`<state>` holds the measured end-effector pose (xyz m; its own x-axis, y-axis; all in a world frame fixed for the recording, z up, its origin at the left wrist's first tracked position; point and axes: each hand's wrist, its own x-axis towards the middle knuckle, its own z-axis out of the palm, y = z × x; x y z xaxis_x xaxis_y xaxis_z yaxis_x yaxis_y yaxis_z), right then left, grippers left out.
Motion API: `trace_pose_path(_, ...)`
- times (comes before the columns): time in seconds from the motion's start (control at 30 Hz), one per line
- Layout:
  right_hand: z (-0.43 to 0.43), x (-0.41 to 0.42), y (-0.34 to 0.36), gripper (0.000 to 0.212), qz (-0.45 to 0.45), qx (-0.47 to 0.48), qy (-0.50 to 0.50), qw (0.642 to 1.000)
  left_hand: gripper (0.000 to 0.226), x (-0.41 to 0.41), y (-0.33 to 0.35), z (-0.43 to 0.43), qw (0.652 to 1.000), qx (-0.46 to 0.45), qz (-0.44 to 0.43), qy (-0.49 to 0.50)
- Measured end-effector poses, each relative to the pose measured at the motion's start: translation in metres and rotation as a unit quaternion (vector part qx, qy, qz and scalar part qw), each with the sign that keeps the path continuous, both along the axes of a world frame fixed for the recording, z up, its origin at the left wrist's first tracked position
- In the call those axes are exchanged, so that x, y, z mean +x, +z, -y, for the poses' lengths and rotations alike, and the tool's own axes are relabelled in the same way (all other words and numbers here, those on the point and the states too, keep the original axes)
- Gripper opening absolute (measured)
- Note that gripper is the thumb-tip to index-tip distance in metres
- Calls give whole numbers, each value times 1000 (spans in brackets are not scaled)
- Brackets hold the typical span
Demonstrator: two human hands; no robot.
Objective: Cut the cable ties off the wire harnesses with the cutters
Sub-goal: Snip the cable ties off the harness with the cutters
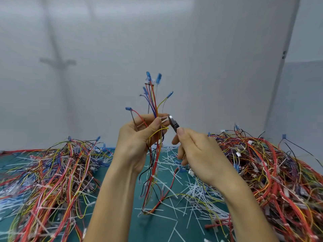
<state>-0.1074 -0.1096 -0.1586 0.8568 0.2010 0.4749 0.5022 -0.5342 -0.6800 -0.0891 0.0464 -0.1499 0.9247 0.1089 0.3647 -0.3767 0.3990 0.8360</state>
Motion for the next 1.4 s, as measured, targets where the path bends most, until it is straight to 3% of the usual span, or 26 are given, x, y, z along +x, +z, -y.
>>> trace_pose_path(0.3,-6,-2,-2,56,-8,0,-5,1000,38,1,0,5,998,-51,-17,-30)
trace_pose_path(0.77,-10,-2,-2,58,4,-2,-21,1000,33,2,0,8,995,-81,-5,-55)
trace_pose_path(1.4,-12,-4,-2,50,-6,38,-15,999,34,0,0,11,998,-49,-4,-37)
